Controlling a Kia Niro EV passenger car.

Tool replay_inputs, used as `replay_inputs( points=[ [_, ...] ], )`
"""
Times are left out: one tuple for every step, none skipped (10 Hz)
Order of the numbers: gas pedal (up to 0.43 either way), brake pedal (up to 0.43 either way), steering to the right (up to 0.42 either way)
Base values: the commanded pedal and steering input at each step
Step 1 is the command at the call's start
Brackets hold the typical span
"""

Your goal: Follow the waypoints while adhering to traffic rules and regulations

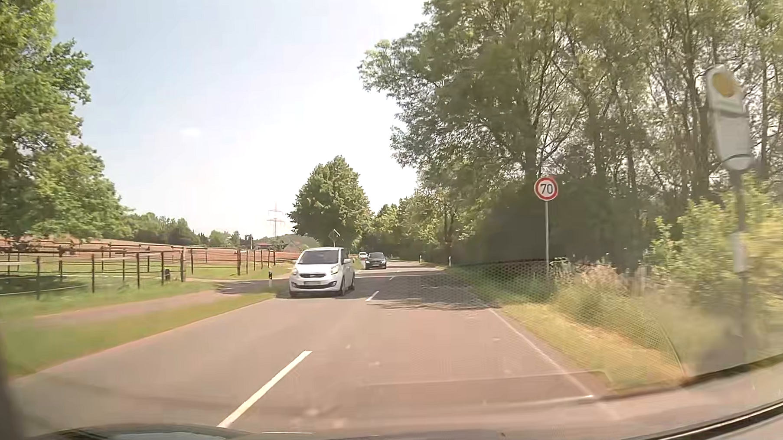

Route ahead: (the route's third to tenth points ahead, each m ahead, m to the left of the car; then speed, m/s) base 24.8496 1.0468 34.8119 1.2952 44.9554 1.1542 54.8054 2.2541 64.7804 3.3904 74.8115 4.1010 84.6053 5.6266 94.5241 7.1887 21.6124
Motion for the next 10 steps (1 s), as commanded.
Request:
replay_inputs(
  points=[
    [0.0, 0.116, 0.0],
    [0.0, 0.122, 0.0],
    [0.0, 0.128, 0.001],
    [0.0, 0.128, 0.0],
    [0.0, 0.134, 0.0],
    [0.0, 0.14, 0.0],
    [0.0, 0.14, 0.0],
    [0.0, 0.146, 0.0],
    [0.0, 0.146, 0.0],
    [0.0, 0.146, -0.001]
  ],
)
